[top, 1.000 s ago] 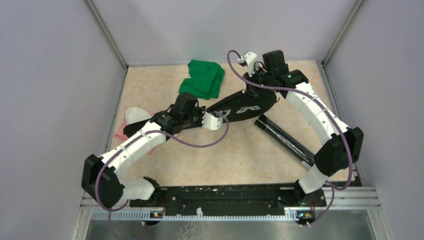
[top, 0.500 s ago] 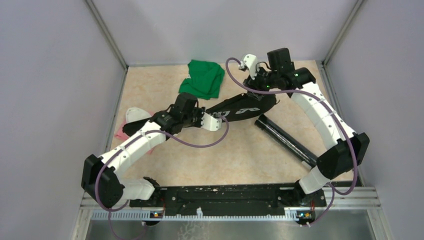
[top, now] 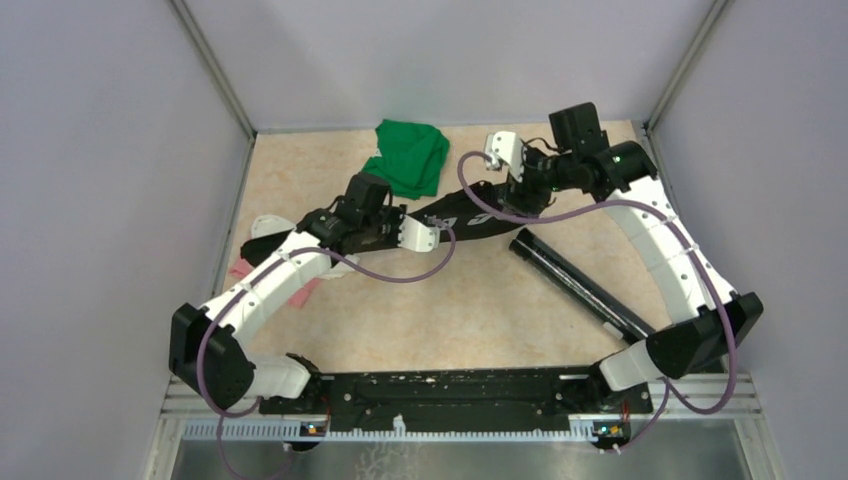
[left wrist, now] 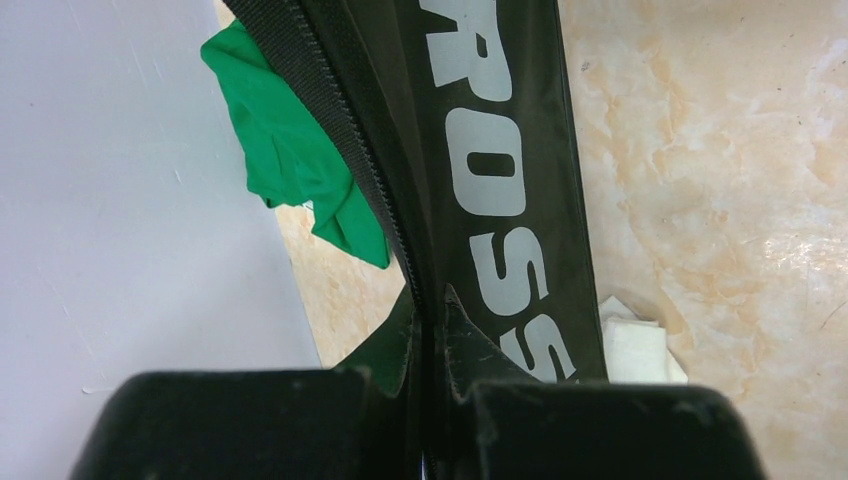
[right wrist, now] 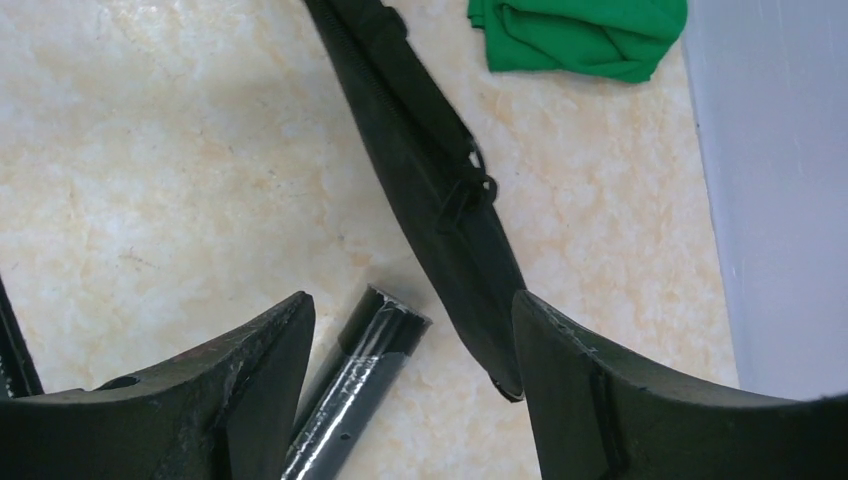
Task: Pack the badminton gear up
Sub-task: Adjust the racket bag at the center of the board.
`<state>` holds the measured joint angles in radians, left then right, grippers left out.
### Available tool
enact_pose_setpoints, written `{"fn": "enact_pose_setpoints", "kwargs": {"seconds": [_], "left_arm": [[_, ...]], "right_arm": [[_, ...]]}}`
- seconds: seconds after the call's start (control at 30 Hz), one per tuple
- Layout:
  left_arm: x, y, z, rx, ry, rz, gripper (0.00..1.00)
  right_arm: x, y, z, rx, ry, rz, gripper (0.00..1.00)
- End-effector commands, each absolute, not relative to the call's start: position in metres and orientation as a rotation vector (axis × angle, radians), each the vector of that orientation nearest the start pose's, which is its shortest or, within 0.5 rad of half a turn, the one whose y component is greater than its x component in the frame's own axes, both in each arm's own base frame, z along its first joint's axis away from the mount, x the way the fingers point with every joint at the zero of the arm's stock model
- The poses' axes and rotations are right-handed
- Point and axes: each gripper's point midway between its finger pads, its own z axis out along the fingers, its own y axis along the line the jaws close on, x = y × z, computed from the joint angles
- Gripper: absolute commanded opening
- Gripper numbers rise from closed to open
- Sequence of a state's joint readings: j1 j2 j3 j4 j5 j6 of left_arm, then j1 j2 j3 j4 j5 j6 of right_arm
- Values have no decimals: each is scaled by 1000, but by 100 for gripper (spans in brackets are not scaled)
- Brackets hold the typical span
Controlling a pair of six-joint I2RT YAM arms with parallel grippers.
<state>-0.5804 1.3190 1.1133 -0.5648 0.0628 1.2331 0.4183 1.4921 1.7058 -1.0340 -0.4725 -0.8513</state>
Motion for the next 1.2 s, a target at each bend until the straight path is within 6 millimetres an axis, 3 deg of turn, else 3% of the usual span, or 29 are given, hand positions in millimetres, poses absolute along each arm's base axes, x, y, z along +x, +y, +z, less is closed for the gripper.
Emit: {"fn": "enact_pose_setpoints", "kwargs": {"seconds": [0.0, 0.3, 0.63, 1.17], "left_arm": [[341, -195, 231, 1841, 1314, 253, 0], [340, -197, 226, 1843, 1316, 238, 0], [340, -195, 225, 1841, 1312, 246, 0], [335, -194, 218, 1836, 1309, 235, 0]], "right_arm": [[297, 207, 299, -1649, 1531, 292, 72], [286, 236, 288, -1779, 1462, 322, 72], [279, 247, 277, -1807, 1463, 409, 72], [305, 259, 267, -1832, 1465, 386, 71]]}}
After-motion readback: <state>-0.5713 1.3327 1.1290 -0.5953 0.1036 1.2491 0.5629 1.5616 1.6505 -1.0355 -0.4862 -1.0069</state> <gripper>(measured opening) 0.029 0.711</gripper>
